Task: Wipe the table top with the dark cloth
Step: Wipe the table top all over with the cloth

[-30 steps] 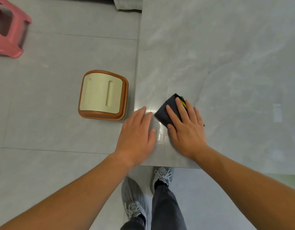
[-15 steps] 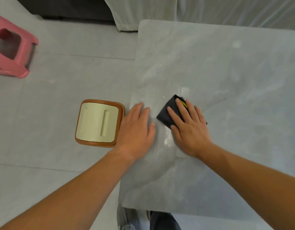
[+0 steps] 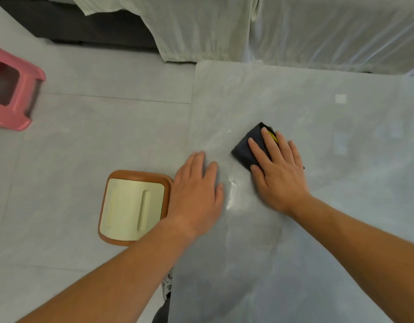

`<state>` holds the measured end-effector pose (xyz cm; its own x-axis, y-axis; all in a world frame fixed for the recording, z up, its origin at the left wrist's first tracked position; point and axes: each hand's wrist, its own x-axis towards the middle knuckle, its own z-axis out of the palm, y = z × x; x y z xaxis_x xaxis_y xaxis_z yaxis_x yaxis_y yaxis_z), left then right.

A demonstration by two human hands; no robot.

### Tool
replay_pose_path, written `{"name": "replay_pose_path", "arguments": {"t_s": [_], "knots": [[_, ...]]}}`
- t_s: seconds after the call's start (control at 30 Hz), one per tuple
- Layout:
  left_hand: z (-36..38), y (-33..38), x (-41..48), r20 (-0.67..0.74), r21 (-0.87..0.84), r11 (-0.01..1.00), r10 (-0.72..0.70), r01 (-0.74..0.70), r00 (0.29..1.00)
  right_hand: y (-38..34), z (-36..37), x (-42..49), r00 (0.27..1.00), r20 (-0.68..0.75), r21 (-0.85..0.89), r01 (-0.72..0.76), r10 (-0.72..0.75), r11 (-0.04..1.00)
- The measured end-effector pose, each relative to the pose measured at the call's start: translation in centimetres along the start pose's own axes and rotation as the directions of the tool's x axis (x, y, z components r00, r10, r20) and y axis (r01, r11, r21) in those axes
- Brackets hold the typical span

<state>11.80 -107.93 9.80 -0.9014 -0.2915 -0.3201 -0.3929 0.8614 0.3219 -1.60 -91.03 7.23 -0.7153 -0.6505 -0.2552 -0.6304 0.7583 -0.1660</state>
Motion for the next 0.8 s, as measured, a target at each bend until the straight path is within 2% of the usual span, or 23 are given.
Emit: {"name": "replay_pose_path", "arguments": {"t_s": [0.13, 0.23, 0.33, 0.4, 0.47, 0.53, 0.6, 0.73, 0.8], "knots": [[0.3, -0.6, -0.3, -0.017, 0.023, 0.999, 0.036, -0.035, 0.999, 0.0, -1.6, 7.3, 0.980, -0.077, 0.070, -0.178, 0.183, 0.982], [0.2, -1.6, 0.7, -0.076, 0.012, 0.999, 0.046, -0.045, 0.996, -1.1, -2.9, 14.1, 0.974, -0.123, 0.076, -0.180, 0.189, 0.981], [0.4, -1.9, 1.9, -0.102, 0.028, 0.998, 0.058, -0.055, 0.993, -3.1, -3.5, 18.0, 0.989, -0.123, 0.031, -0.078, 0.081, 0.996], [0.7, -2.0, 1.9, -0.079, 0.032, 0.996, 0.085, -0.083, 0.993, -4.3, -3.1, 17.4, 0.991, -0.098, -0.040, 0.086, -0.090, 0.995], [1.0, -2.2, 1.5, -0.052, 0.028, 0.994, 0.103, -0.101, 0.993, -4.2, -2.7, 15.8, 0.959, -0.046, -0.098, 0.274, -0.280, 0.957], [1.4, -2.4, 1.3, -0.035, 0.031, 0.992, 0.122, -0.121, 0.992, -3.2, -3.1, 16.0, 0.930, 0.020, -0.102, 0.368, -0.368, 0.924], [1.9, -2.5, 1.4, -0.026, 0.033, 0.991, 0.132, -0.131, 0.991, -2.9, -3.7, 18.2, 0.947, -0.012, -0.080, 0.318, -0.320, 0.945], [1.9, -2.3, 1.4, -0.018, 0.032, 0.993, 0.112, -0.111, 0.994, -5.3, -3.9, 21.0, 0.992, -0.097, -0.014, 0.078, -0.079, 0.997], [1.8, -2.2, 1.3, -0.018, 0.024, 0.994, 0.108, -0.107, 0.994, -6.4, -3.7, 19.8, 0.985, -0.115, -0.029, 0.130, -0.132, 0.991]]}}
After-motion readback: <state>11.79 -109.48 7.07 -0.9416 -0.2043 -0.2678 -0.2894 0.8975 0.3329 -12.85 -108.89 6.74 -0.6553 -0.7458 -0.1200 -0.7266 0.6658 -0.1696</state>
